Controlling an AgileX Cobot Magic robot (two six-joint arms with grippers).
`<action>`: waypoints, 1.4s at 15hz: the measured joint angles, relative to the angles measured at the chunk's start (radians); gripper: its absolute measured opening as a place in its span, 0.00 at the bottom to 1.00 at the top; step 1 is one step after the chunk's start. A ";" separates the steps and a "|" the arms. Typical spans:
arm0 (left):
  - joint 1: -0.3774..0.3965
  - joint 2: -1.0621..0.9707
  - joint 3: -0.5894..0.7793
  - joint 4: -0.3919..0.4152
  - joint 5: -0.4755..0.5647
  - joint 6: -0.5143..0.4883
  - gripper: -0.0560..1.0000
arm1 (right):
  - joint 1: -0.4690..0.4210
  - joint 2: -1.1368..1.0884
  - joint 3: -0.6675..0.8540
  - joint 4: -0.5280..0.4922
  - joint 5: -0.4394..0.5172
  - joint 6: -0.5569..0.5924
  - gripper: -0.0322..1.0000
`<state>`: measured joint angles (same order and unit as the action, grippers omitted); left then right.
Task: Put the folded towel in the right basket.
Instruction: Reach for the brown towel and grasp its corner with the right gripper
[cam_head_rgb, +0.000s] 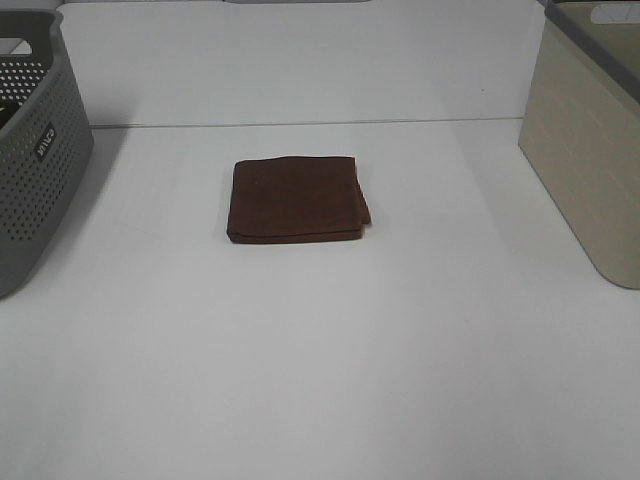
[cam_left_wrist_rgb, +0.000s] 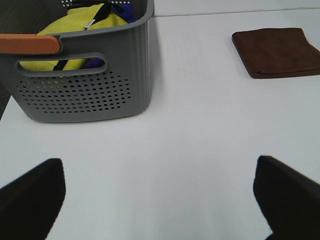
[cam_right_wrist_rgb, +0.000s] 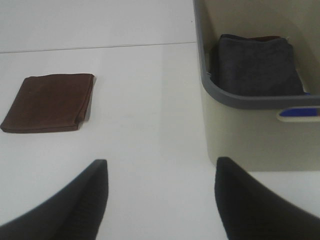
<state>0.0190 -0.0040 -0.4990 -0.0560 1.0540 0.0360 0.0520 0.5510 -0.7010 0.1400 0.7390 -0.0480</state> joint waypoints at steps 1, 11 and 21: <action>0.000 0.000 0.000 0.000 0.000 0.000 0.97 | 0.000 0.084 -0.043 0.032 -0.022 -0.031 0.61; 0.000 0.000 0.000 0.000 0.000 0.000 0.97 | 0.026 0.924 -0.673 0.338 0.013 -0.336 0.61; 0.000 0.000 0.000 0.000 0.000 0.000 0.97 | 0.186 1.642 -1.196 0.438 0.346 -0.261 0.61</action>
<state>0.0190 -0.0040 -0.4990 -0.0560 1.0540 0.0360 0.2380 2.1930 -1.8970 0.5780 1.0850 -0.3090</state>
